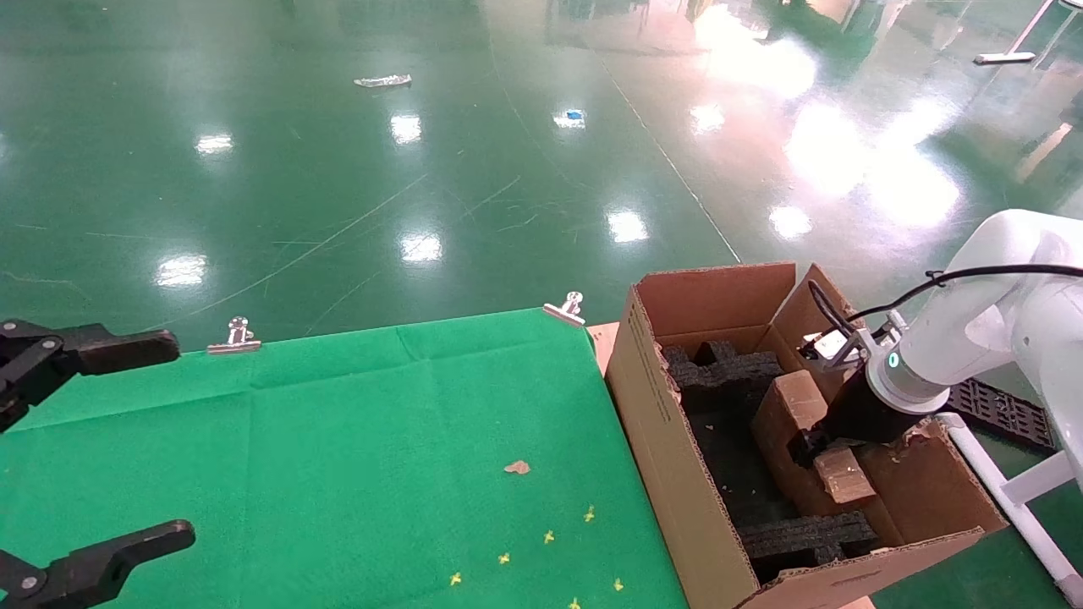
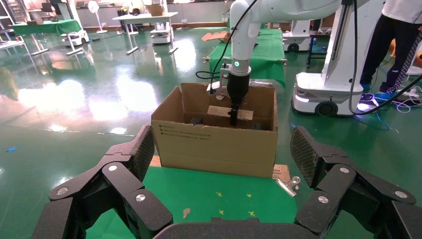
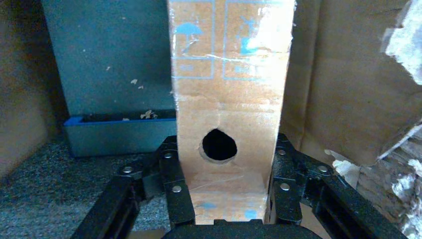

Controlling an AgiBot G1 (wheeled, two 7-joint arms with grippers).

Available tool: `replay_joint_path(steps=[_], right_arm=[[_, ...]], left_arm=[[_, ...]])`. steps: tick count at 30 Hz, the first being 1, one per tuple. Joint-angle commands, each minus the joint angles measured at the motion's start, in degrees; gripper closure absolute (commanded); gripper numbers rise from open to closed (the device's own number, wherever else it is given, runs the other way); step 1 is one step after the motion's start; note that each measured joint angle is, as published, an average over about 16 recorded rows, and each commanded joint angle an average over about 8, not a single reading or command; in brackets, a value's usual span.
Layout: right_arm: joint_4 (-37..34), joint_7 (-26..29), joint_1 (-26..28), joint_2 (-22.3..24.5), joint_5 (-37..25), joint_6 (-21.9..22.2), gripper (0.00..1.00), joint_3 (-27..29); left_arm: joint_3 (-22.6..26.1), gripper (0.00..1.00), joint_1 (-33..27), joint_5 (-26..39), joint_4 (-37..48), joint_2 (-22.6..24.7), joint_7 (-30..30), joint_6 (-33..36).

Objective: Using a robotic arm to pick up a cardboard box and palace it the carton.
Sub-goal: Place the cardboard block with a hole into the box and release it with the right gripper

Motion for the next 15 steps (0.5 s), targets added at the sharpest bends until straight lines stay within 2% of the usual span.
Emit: replay_joint_path(steps=[1,8,15], right_arm=[[-0.62,-0.09,0.29,-0.34,-0.15,-0.36,0.0,-0.1],[-1.22,-1.76,3.85,-0.2,0.51,-1.19,0.0,0.41],[-0.62,-5.19,10.7,0.47,1.96,-2.19,0.0,1.55]], left_arm=[[0.01,0.0,0.0,0.0,0.0,0.0,0.0,0.0],[0.03,0.0,-0.01,-0.02,0.0,-0.01,0.01,-0.01],[0.05,0.0,-0.01,-0.04,0.0,-0.02,0.03,-0.02]])
